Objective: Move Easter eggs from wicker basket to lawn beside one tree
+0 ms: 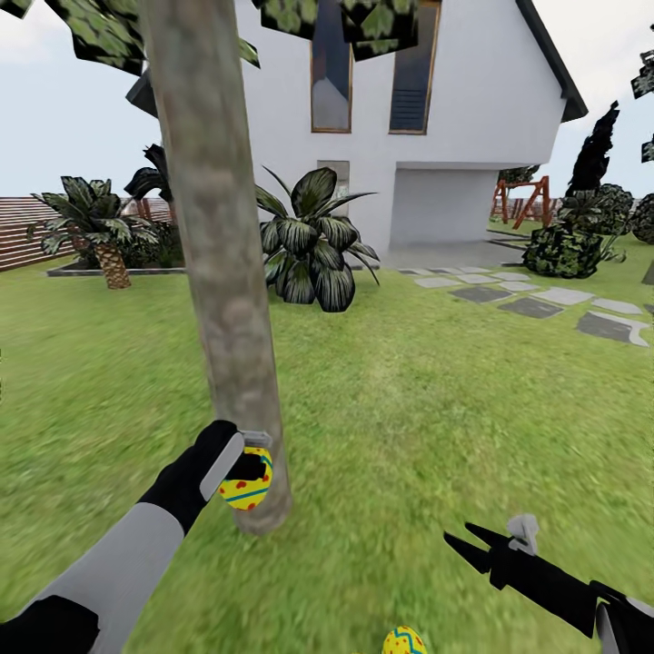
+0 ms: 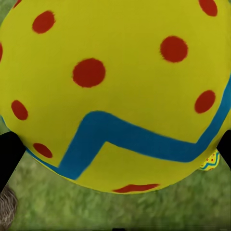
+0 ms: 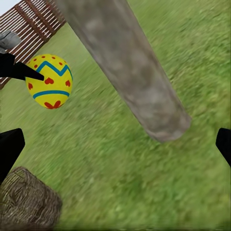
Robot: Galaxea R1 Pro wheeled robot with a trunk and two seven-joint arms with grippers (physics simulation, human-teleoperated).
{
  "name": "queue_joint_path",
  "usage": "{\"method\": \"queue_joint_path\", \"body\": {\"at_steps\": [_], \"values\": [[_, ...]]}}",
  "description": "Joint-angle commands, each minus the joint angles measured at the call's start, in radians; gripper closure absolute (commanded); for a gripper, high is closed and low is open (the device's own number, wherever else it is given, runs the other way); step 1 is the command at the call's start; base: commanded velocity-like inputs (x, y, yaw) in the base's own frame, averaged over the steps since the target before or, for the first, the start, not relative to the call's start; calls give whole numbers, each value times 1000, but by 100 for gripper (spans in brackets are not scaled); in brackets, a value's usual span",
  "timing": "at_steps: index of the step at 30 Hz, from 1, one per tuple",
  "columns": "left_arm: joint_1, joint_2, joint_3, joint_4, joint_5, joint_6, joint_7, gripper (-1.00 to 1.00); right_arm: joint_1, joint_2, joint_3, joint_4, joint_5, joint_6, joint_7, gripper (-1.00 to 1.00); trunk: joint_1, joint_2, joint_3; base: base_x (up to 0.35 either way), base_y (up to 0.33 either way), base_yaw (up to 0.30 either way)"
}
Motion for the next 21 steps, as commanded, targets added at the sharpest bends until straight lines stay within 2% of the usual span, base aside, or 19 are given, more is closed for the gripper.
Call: {"method": "queue_joint_path", "body": {"at_steps": [1,7,12,21], "values": [[-1,0,-3,-1,9,2,9,100,-1,0,-2,-1,3,8,6,-100,0,-1,-1,-286,0,0],[-1,-1,-3,-1,9,2,9,100,-1,0,-1,-1,3,8,6,-100,0,-1,-1,-278,0,0],[-1,-4,-3,-1,10,2,6,100,-1,0,-1,-1,3,8,5,-100,0,-1,-1,-61,0,0],[-1,-5,-3,1,13,2,5,100,-1,0,-1,-1,3,8,5,-100,34,-64,-29,-2,0,0]]}}
